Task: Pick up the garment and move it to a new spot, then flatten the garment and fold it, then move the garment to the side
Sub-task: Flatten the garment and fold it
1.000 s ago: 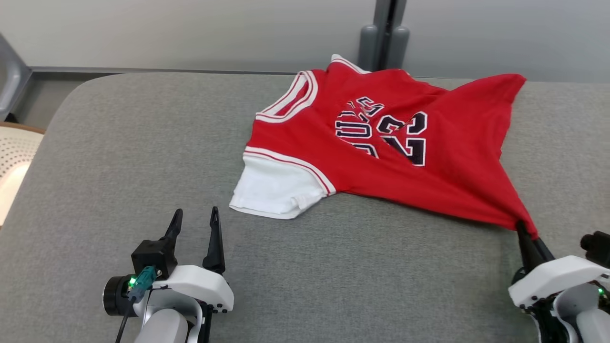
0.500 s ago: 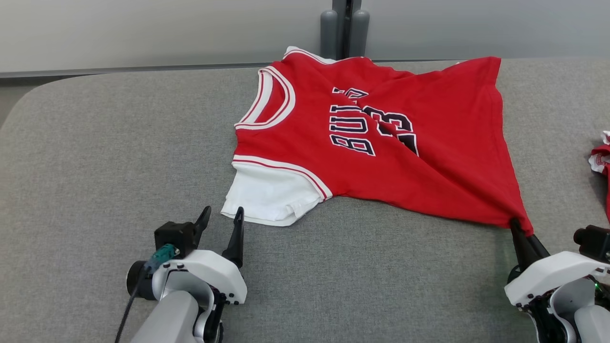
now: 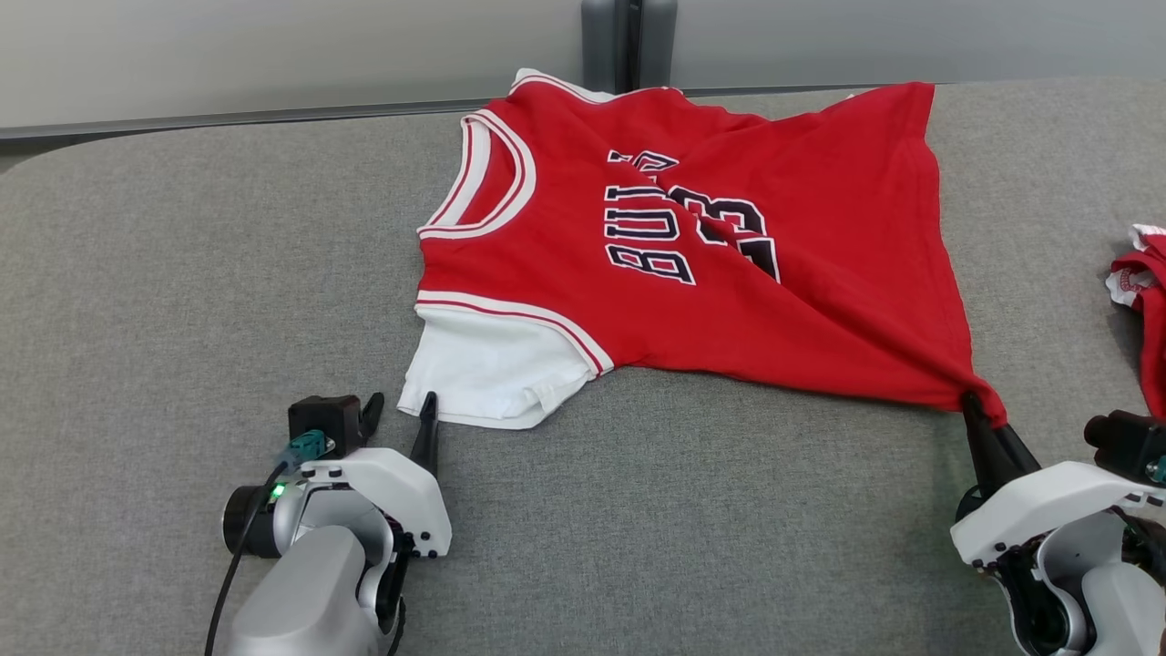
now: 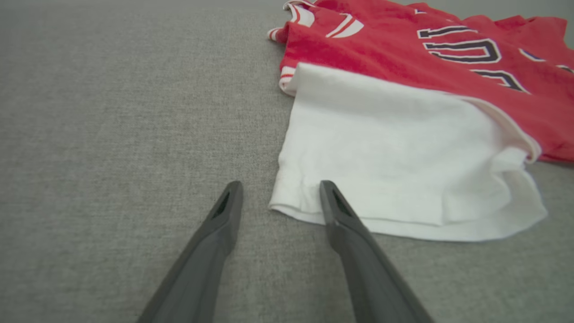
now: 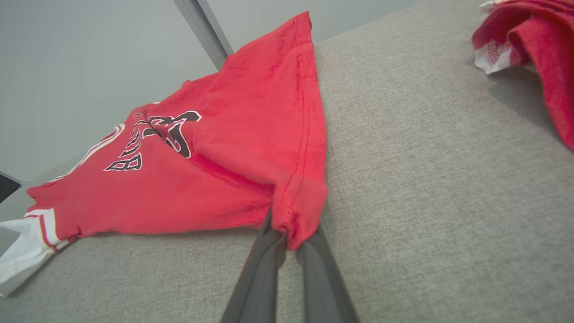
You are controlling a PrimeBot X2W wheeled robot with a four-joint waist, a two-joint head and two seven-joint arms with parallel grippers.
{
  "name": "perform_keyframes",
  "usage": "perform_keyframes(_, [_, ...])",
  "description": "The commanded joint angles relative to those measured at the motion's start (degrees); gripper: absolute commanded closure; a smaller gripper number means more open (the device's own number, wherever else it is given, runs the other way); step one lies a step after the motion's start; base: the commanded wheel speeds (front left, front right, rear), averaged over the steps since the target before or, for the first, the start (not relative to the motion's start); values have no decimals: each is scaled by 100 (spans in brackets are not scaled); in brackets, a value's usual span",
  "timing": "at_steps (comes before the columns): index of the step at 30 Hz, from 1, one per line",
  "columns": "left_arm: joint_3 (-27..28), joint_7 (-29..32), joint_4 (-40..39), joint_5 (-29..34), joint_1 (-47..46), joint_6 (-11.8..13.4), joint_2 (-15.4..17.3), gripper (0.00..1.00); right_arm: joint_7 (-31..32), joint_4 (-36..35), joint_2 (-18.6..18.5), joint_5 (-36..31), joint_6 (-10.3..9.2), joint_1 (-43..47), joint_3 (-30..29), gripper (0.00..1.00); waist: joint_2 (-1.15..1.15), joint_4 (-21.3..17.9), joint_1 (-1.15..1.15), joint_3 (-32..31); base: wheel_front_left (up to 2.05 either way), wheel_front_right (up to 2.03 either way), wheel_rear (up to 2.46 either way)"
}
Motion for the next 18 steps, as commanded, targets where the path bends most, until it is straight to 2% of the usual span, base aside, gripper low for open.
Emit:
perform_keyframes(1, [-70,30,129,-65,-36,-29,14,62,-49,15,-49,-42,0,-68,5,100,0,1,0,-1,0,0,0])
perform_keyframes(2, [-119,40,181,-95,-39,-86,14,100,-59,25,-52,-39,0,-75,4,100,0,4,0,-6,0,0,0])
perform_keyframes(6, [-316,150,258,-351,-22,-465,10,100,-142,59,-119,-112,0,-102,-11,100,0,50,0,-40,0,0,0])
perform_keyframes(10, [-295,13,100,-629,-151,-638,15,100,-260,27,-183,-143,0,-188,-9,100,0,141,0,-87,0,0,0])
perform_keyframes(11, [-184,-55,-109,-837,-170,-729,17,100,-310,-27,-249,-162,0,-265,10,100,0,186,0,-151,0,0,0])
perform_keyframes(13, [-137,-87,-253,-981,-165,-779,17,100,-332,-64,-281,-151,0,-324,19,100,0,210,0,-181,0,0,0])
perform_keyframes(18, [85,-133,-1245,-1542,-166,-874,22,100,-389,-288,-523,-123,0,-610,65,100,0,348,0,-402,0,0,0])
